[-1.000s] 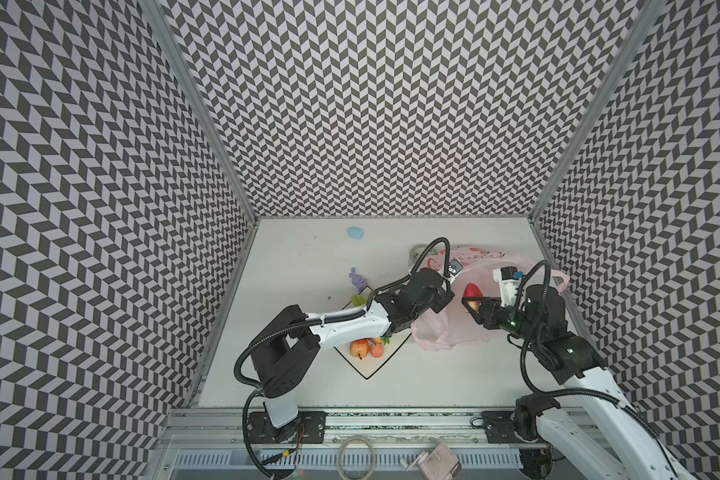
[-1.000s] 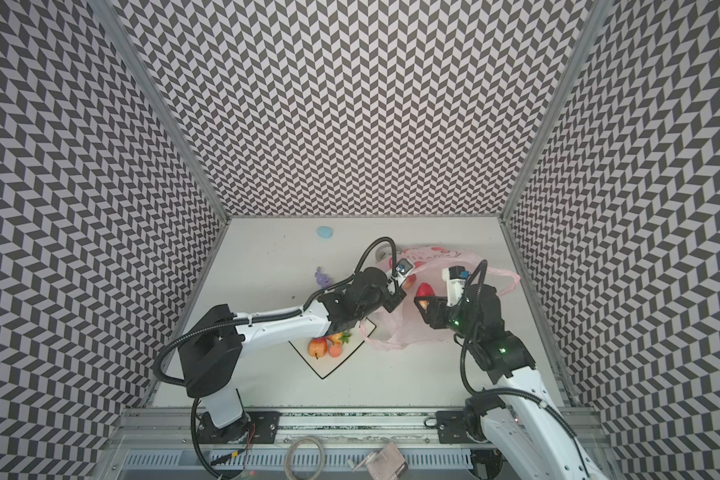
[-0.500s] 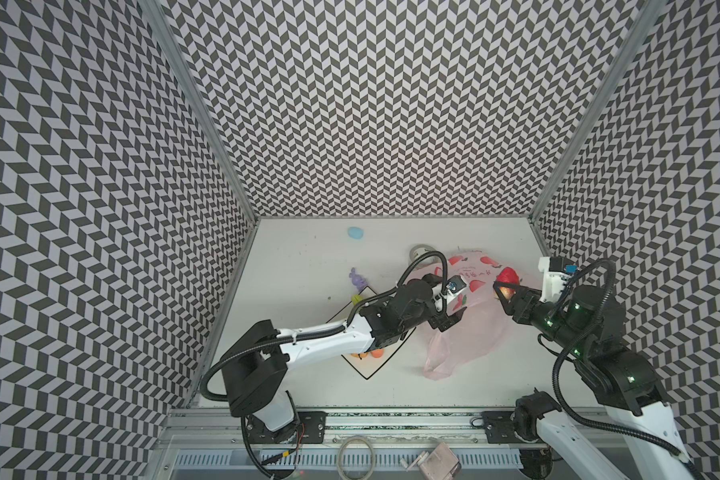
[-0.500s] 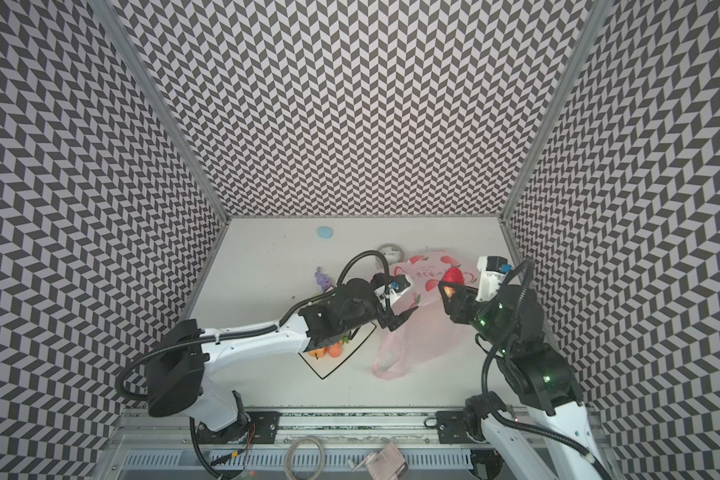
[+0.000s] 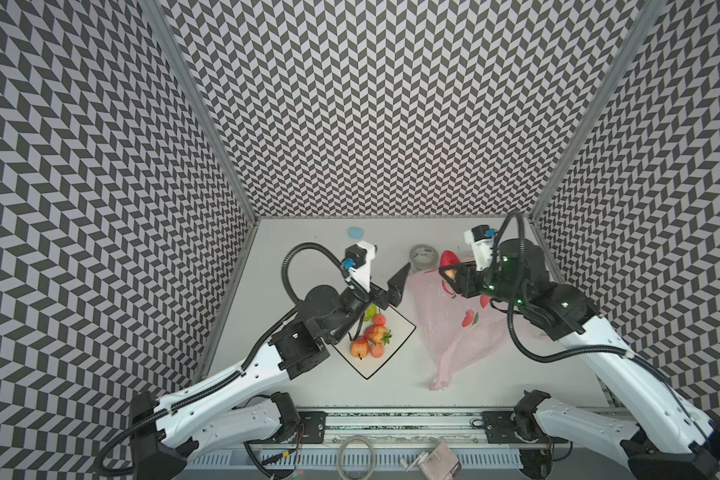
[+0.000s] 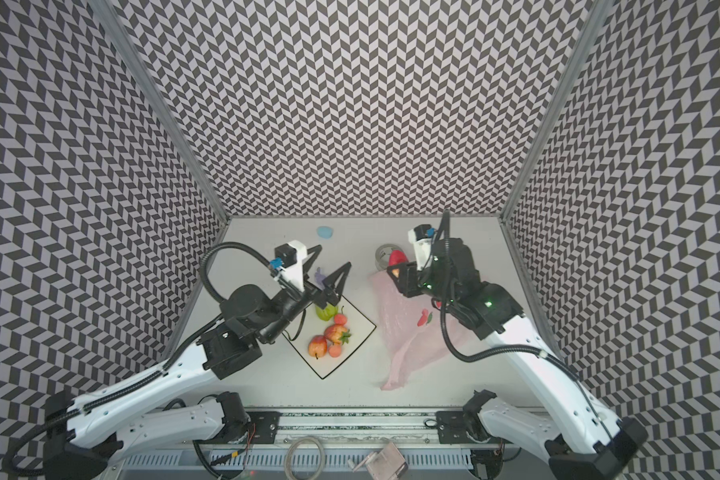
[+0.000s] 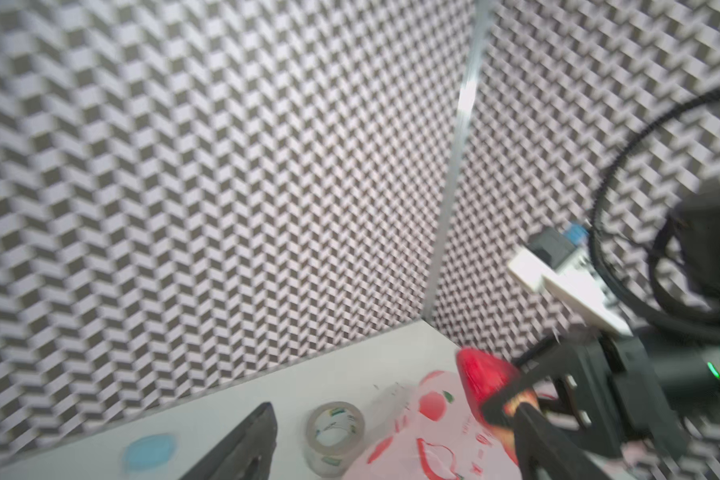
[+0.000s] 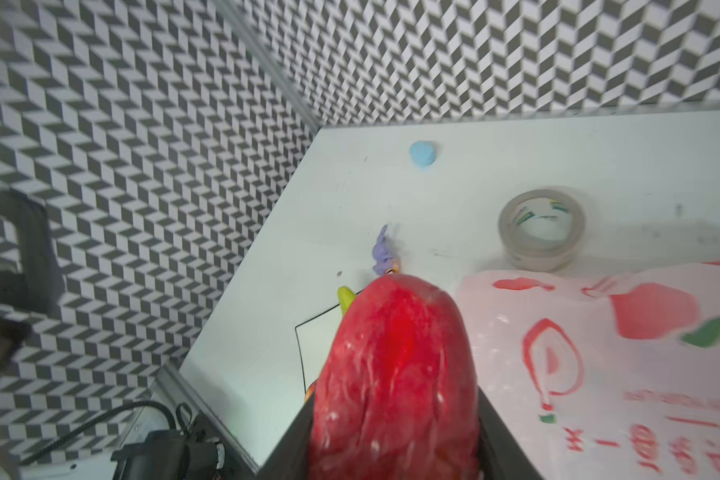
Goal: Take the fake fruits out of the plastic bag
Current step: 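Lift the strawberry out of the bag with the right gripper, then lower the strawberry onto the tray and open the right gripper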
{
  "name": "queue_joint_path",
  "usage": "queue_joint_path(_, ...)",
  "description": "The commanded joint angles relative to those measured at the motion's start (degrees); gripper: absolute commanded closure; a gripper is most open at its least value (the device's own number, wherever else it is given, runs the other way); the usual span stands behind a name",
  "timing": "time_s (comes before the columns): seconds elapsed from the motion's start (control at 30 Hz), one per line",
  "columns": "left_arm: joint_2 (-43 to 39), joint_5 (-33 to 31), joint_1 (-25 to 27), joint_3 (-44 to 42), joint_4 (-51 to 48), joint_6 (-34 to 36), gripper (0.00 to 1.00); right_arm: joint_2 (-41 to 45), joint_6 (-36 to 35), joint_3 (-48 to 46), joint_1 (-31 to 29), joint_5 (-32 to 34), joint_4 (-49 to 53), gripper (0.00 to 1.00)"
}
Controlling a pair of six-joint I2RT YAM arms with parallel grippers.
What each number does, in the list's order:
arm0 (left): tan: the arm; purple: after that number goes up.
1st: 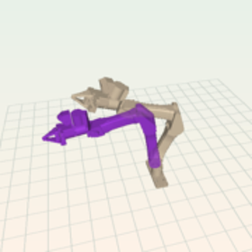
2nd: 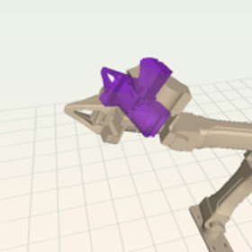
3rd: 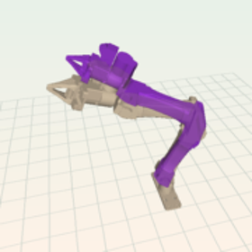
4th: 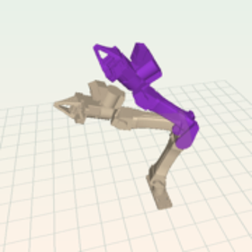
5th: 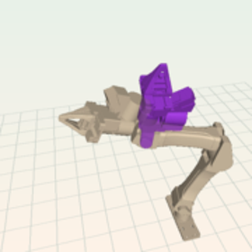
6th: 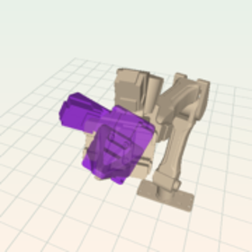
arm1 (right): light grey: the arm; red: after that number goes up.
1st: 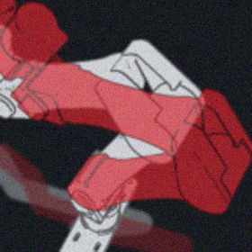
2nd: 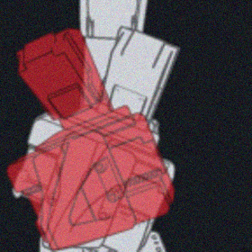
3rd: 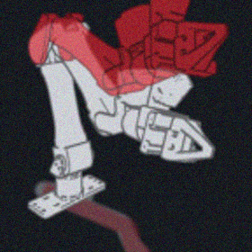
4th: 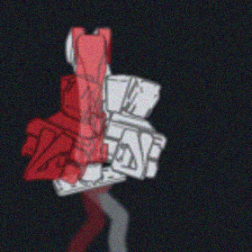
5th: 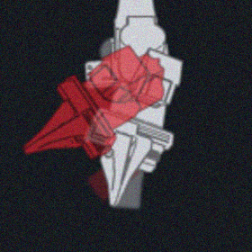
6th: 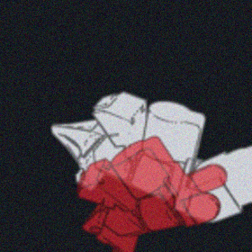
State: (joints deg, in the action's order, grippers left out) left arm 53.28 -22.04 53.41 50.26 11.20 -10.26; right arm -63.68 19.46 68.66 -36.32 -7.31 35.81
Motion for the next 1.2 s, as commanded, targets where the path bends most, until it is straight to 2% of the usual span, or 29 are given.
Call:
queue_joint_path(0.0,-3.36,-10.86,-4.85,-1.03,-12.08,-15.12,0.13,-4.98,0.68,-1.42,-6.54,6.06,-6.1,0.67)
queue_joint_path(0.1,-5.59,-10.74,-7.94,-1.95,-16.51,-18.52,0.14,-12.21,5.07,-3.5,-10.66,9.55,-7.51,0.66)
queue_joint_path(0.27,-7.16,-10.52,-8.44,-2.18,-20.94,-20.66,0.14,-24.44,10.35,-4.21,-14.11,10.79,-10.15,0.66)
queue_joint_path(0.53,-8.57,-9.25,-8.54,-2.44,-25.06,-21.07,0.14,-34.29,15.24,-5.26,-14.57,13.24,-13.84,0.65)
queue_joint_path(0.63,-8.24,-8.52,-8.55,-2.33,-25.11,-20.6,0.14,-35.91,15.47,-5.5,-14.58,13.15,-13.84,0.62)
queue_joint_path(0.87,-6.37,-6.63,-8.58,-1.49,-23.78,-19.0,0.14,-36.93,15.17,-6.08,-14.57,11.75,-14.8,0.49)
queue_joint_path(1.03,-5.29,-5.48,-8.59,-0.87,-22.81,-17.86,0.14,-34.51,14.91,-6.32,-14.66,11.65,-14.59,0.37)
queue_joint_path(1.17,-4.85,-4.64,-8.59,-0.69,-22.07,-17.21,0.14,-31.47,14.47,-5.74,-14.66,11.66,-13.46,0.32)
